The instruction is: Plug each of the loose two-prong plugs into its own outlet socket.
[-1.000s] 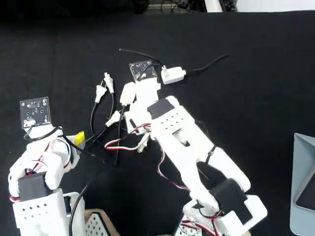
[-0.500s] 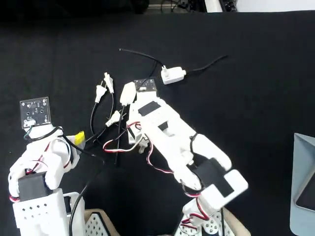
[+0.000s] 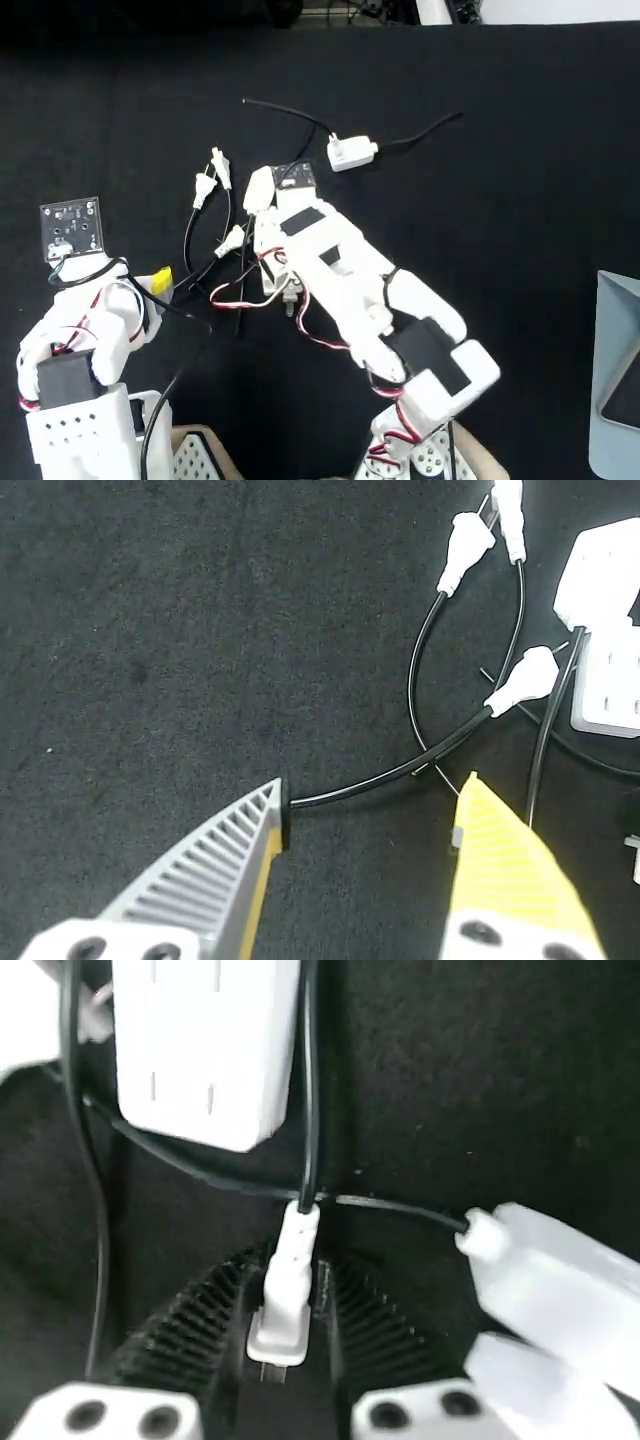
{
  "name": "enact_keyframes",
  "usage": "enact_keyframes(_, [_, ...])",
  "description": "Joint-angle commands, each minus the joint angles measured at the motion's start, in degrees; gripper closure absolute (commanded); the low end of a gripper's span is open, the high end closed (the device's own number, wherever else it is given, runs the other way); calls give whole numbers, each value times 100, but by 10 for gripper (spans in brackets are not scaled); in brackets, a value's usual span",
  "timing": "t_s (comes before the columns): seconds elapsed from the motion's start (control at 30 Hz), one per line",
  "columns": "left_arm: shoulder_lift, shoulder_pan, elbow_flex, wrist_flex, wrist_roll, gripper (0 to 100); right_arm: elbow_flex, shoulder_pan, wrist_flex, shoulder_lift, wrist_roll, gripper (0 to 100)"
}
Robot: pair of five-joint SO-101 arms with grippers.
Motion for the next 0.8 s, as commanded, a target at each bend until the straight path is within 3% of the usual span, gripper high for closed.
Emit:
enact_keyframes(0.0, [-35, 31, -31, -105, 26, 725, -312, 176, 387, -927, 369, 986])
enact_keyframes(0.37, [-35, 57, -48, -105, 53, 724, 110, 149, 1116, -3407, 1459, 986])
enact_keyframes(0.77, [-35, 31, -40, -105, 53, 725, 1877, 149, -264, -2475, 2101, 986])
